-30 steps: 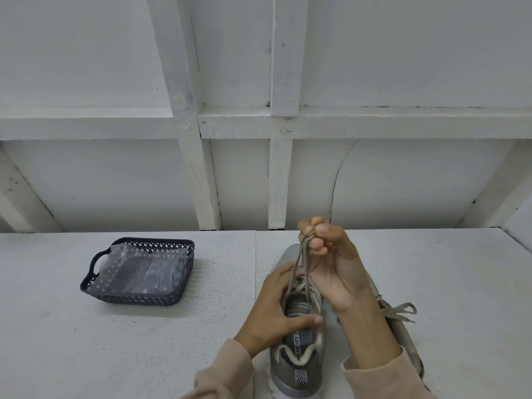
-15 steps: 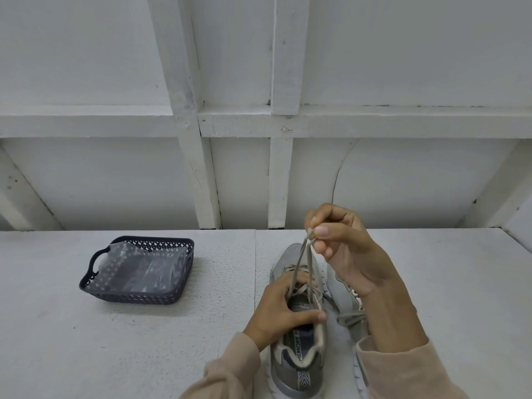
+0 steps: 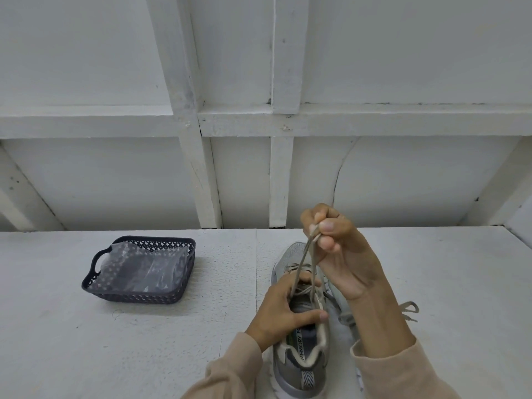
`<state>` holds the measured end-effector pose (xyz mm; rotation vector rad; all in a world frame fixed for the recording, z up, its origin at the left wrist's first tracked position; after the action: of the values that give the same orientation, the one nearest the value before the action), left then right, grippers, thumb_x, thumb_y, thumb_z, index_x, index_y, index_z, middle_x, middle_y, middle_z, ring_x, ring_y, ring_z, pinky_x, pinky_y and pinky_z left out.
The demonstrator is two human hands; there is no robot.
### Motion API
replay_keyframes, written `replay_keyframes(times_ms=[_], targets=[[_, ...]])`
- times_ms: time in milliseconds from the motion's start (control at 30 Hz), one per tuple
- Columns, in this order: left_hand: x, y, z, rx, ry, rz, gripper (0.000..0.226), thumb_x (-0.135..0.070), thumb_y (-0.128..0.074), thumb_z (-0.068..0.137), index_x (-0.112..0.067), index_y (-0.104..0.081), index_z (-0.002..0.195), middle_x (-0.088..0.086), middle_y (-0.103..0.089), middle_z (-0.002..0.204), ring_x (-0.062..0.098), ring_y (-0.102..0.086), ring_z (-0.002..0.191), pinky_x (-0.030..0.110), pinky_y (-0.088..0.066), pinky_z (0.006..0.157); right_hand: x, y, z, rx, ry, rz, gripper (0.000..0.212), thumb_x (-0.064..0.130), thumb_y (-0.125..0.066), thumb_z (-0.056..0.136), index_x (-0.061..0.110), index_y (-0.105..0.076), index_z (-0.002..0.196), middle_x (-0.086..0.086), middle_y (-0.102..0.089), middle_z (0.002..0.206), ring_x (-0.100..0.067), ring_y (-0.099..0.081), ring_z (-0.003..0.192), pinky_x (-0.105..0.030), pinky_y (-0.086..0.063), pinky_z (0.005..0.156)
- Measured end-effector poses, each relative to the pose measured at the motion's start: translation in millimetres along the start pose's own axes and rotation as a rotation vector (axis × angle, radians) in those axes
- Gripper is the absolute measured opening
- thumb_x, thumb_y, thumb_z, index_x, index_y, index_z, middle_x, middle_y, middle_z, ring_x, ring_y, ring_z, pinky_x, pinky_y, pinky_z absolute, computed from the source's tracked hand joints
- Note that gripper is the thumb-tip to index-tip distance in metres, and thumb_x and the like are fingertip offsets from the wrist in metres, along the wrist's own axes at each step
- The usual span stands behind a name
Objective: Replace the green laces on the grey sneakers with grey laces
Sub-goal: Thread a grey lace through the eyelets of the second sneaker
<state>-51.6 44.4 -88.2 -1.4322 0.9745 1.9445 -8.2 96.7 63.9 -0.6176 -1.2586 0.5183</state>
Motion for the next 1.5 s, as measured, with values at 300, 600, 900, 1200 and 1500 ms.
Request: replay_keyframes(times_ms=[300,600,900,1200,1500], targets=[[0,5,-2,-0.018,-0.041,-0.064,0.036,-0.032,-0.085,0.072,-0.030,-0.068,0.104,-0.001,-0.067,0.114,0.018,-0.061,0.114,0.042,-0.047,0.102,11,-14,2,0.019,0.076,-0.367,0.007,0.007,-0.072,0.062,0.012,-0.072,0.068,-0.005,-0.061,0.059,-0.007,-0.059,0.046,-0.013,-0.046,0.046],[-18,15,-5,-0.140,-0.137,-0.146,0.020,-0.032,-0.065,0.090,-0.017,-0.077,0.090,0.003,-0.069,0.099,0.025,-0.063,0.103,0.044,-0.050,0.093,29,21,4,-0.237,0.198,-0.540,0.010,-0.004,-0.068,0.077,-0.001,-0.068,0.086,-0.015,-0.067,0.070,-0.022,-0.065,0.063,-0.025,-0.055,0.063],[-20,17,-1,-0.181,-0.038,-0.126,0.023,-0.047,-0.067,0.082,-0.029,-0.080,0.089,-0.001,-0.069,0.092,0.015,-0.063,0.098,0.028,-0.049,0.089,9,86,-17,-0.526,0.023,-1.250,0.037,0.017,-0.076,0.082,0.036,-0.067,0.112,0.016,-0.063,0.111,-0.009,-0.071,0.077,-0.020,-0.052,0.063],[-7,17,-3,-0.254,0.050,-0.196,0.038,-0.054,-0.072,0.072,-0.018,-0.079,0.082,0.024,-0.061,0.085,0.038,-0.060,0.088,0.049,-0.051,0.082,-10,98,-50,-0.413,-0.092,-1.316,0.005,0.023,-0.080,0.078,0.022,-0.076,0.077,0.004,-0.072,0.075,-0.014,-0.067,0.069,-0.035,-0.056,0.067],[-9,18,-20,-0.286,-0.005,-0.211,0.032,-0.046,-0.070,0.076,-0.018,-0.080,0.088,-0.002,-0.067,0.095,0.010,-0.064,0.097,0.020,-0.049,0.083,-40,96,-50,-0.424,-0.038,-1.413,0.032,0.014,-0.088,0.059,0.022,-0.059,0.072,0.003,-0.065,0.066,-0.011,-0.057,0.057,-0.026,-0.048,0.058]])
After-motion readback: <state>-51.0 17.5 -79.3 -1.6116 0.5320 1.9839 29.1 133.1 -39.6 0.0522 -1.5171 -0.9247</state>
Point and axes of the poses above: each hand's wrist, its own z-axis towards the middle knuckle, its own y-axis out of the back of the hand, x = y × z, the point moved 7 cm from there along z, towards the middle knuckle
